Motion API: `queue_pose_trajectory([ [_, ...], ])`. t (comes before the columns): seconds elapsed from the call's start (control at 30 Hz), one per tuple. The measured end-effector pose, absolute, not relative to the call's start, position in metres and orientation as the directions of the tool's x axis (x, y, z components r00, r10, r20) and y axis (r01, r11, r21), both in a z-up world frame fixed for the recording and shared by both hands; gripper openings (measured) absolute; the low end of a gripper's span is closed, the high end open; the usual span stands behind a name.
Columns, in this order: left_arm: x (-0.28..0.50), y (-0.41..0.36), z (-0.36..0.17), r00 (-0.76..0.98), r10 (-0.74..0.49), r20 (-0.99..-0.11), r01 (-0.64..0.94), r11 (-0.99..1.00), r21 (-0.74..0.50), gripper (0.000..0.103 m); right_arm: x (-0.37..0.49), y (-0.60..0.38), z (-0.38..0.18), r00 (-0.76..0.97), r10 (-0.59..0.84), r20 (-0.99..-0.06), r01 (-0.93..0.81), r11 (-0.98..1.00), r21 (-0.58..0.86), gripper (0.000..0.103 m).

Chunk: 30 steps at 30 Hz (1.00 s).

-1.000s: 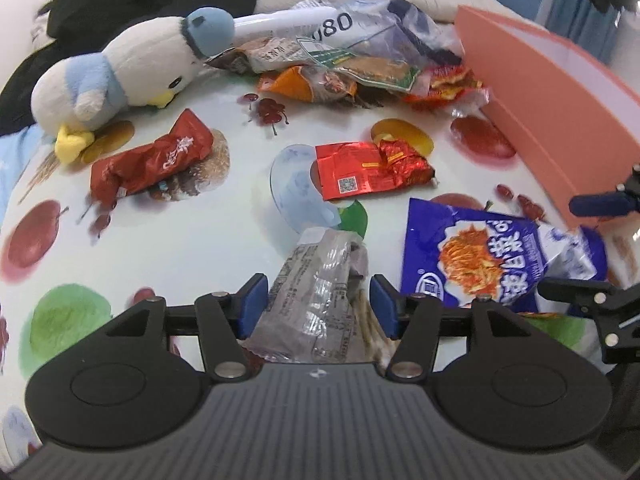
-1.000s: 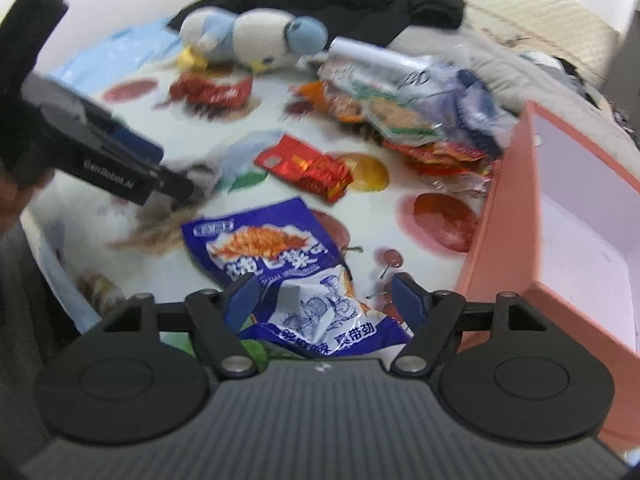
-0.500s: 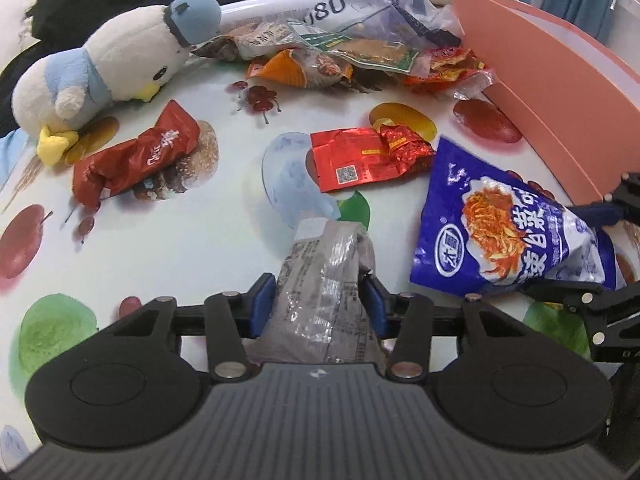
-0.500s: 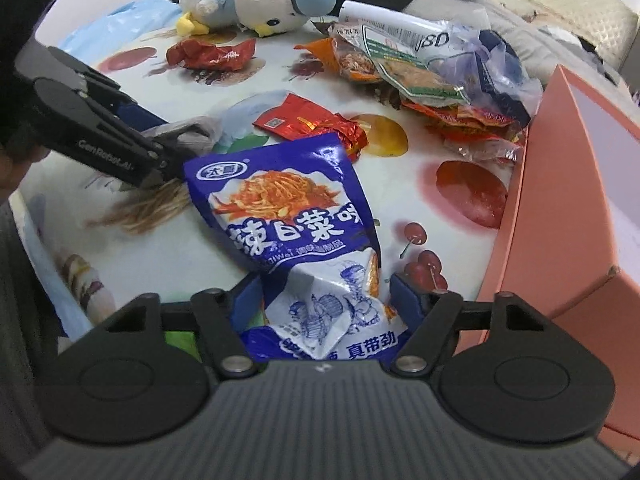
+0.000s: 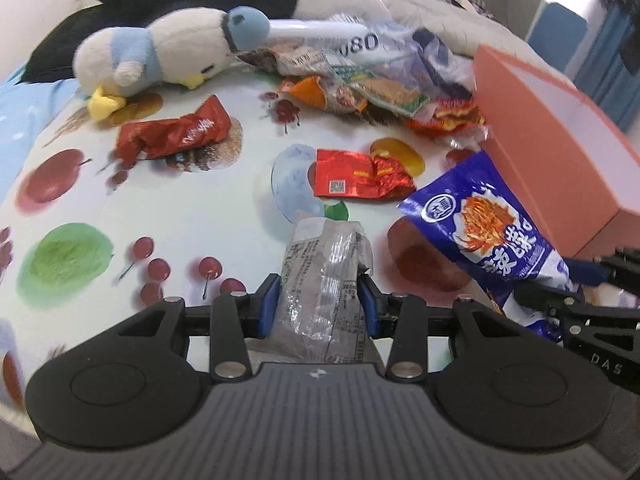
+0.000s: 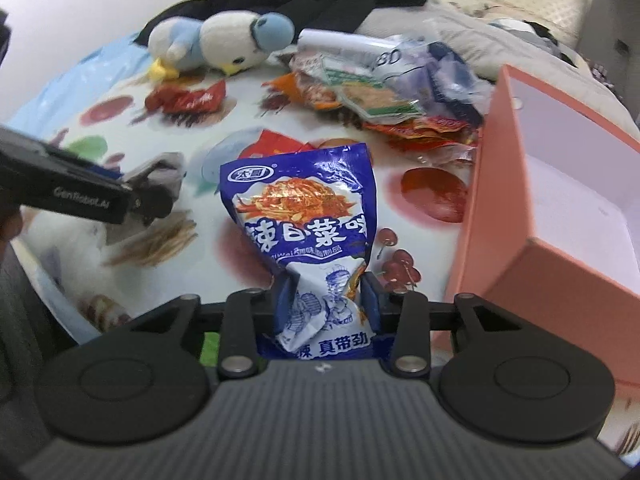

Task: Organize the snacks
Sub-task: 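Carry the clear wrapper and blue bag with both tools over the pink box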

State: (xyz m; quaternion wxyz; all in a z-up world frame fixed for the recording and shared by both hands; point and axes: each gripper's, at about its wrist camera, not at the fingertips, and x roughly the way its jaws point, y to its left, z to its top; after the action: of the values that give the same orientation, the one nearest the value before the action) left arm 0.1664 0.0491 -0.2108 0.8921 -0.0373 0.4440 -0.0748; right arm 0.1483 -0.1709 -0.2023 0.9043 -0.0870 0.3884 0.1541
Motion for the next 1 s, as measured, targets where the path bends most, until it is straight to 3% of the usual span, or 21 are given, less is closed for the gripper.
queue_pose_trajectory([
  [0.53, 0.105, 0.022, -0.1, 0.702, -0.201, -0.683, 0.062, 0.973, -0.223, 0.047, 0.094, -0.199, -0.112, 0.773, 0.178, -0.608, -0.153, 0.984, 0.093, 0.04],
  [1.0, 0.071, -0.04, -0.044, 0.715, -0.329, -0.617, 0.214, 0.943, -0.255, 0.047, 0.04, -0.253, -0.063, 0.858, 0.057, -0.51, 0.002, 0.994, 0.114, 0.04],
])
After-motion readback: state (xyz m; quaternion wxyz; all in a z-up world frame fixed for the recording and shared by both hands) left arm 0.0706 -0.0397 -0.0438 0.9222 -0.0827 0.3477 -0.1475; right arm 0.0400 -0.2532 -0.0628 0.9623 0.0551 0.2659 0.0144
